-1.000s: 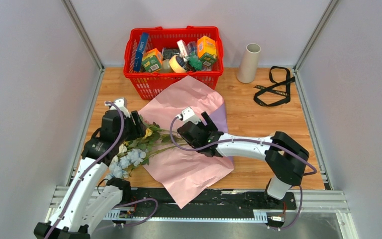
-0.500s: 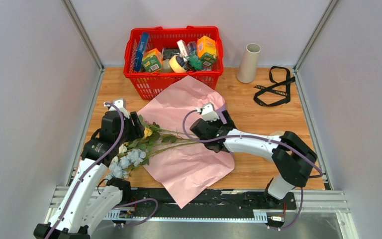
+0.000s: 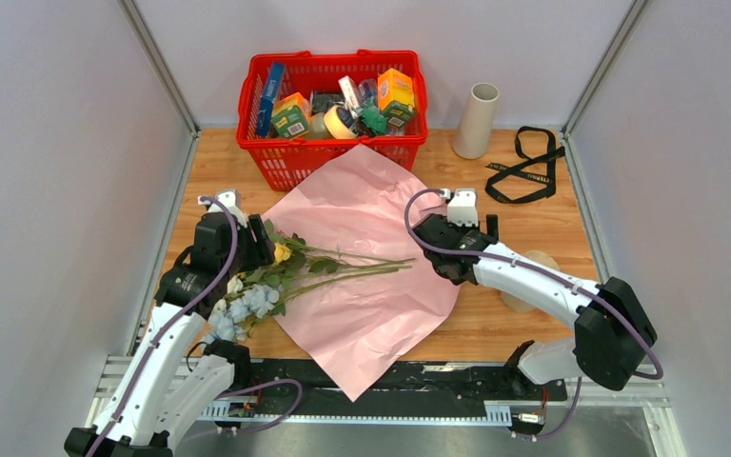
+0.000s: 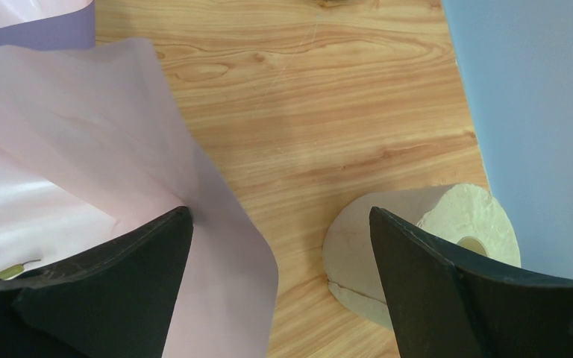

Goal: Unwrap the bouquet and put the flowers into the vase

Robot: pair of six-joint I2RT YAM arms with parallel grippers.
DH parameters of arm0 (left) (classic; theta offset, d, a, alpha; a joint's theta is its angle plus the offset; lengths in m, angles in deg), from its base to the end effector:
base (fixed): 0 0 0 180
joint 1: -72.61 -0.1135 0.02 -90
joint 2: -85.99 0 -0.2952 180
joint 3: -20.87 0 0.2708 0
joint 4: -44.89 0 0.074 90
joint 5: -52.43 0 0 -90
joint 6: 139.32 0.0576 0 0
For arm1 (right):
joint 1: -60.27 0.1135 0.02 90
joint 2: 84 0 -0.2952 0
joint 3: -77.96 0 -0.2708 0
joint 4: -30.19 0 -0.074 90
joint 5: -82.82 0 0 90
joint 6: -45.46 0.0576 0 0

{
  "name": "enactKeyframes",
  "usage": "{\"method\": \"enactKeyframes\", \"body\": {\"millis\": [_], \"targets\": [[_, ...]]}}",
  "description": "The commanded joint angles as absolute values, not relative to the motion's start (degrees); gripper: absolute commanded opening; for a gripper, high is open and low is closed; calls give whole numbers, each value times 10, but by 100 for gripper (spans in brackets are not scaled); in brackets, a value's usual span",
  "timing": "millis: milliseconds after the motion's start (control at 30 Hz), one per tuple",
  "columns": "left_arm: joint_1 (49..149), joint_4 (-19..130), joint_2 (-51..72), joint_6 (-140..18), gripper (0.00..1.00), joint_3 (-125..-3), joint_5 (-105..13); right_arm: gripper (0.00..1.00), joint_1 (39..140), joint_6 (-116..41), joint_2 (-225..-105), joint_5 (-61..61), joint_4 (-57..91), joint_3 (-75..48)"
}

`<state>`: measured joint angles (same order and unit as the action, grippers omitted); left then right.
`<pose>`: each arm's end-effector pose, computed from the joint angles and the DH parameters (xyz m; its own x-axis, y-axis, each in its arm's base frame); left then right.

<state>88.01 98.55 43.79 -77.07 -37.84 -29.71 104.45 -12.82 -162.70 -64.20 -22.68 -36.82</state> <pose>0.1616 -0.0363 0.3096 -0.5888 -0.3162 -0.7438 -0.1313 0.9455 -0.2980 0.2257 0.1520 0.2433 -0.6314 -0.2145 -0.7452 0.2280 0.8672 -0.4427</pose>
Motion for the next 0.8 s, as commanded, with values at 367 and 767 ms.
{"method": "enactKeyframes", "body": {"millis": [367,767], "targets": [[880,984,442,-763,67,-383,-290,87,1064,-112,-1526,-452,-268,-225],[880,989,457,-767,67,-386,-265,42,1153,-153,-1616,-240,3,-199]]}}
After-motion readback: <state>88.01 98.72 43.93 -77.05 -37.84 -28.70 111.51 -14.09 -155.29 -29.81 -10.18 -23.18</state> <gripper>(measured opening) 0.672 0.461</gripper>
